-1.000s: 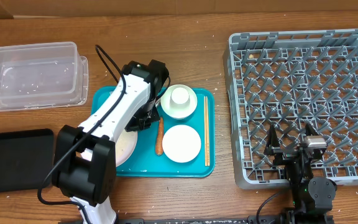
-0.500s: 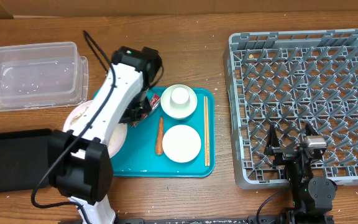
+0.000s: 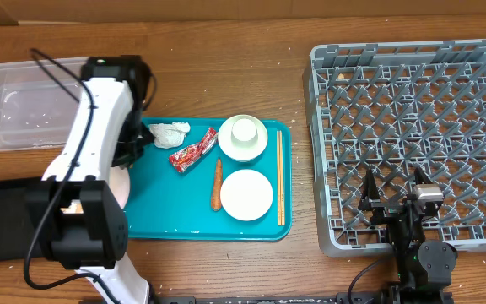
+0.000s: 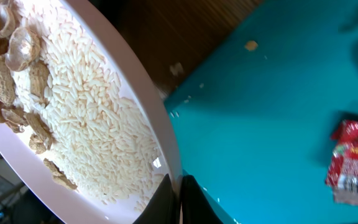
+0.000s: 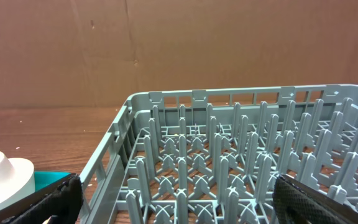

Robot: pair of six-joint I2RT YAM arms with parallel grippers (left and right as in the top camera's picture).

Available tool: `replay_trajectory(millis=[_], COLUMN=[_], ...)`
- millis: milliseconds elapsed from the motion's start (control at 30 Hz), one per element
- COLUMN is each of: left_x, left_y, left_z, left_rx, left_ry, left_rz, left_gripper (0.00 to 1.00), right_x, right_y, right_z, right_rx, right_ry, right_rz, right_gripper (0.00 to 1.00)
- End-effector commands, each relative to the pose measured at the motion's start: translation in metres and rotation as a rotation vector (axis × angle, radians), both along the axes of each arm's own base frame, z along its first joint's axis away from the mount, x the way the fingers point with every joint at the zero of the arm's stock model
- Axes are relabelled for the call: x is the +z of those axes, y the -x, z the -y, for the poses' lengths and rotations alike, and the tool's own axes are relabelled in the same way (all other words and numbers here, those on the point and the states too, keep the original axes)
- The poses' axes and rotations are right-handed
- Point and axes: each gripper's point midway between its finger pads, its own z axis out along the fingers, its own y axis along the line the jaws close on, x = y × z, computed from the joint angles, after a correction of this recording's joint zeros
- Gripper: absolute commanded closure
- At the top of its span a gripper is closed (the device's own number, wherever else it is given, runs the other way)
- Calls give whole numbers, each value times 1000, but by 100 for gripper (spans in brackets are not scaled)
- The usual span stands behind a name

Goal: Sort waste into correct bins and load items into the dishwasher
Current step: 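Carry the plate left over the black tray with the left gripper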

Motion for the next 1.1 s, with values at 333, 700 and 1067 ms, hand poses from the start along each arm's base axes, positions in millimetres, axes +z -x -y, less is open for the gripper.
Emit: replay_trajectory(millis=[333,700,1067], left_x=[-2,-5,-7], left_y=[-20,-15,-37], left_z=[-58,-116,-162], left_rx=[99,267,359], left_ry=[45,51,111], left_rz=[119,200,406], left_gripper=[96,96,96], right_x=[-1,-1,-1], right_y=[0,0,0], right_z=[2,2,2], right_rx=[-10,-10,-10], right_ry=[4,4,4], right_rz=[8,7,8], right_gripper=[0,0,0])
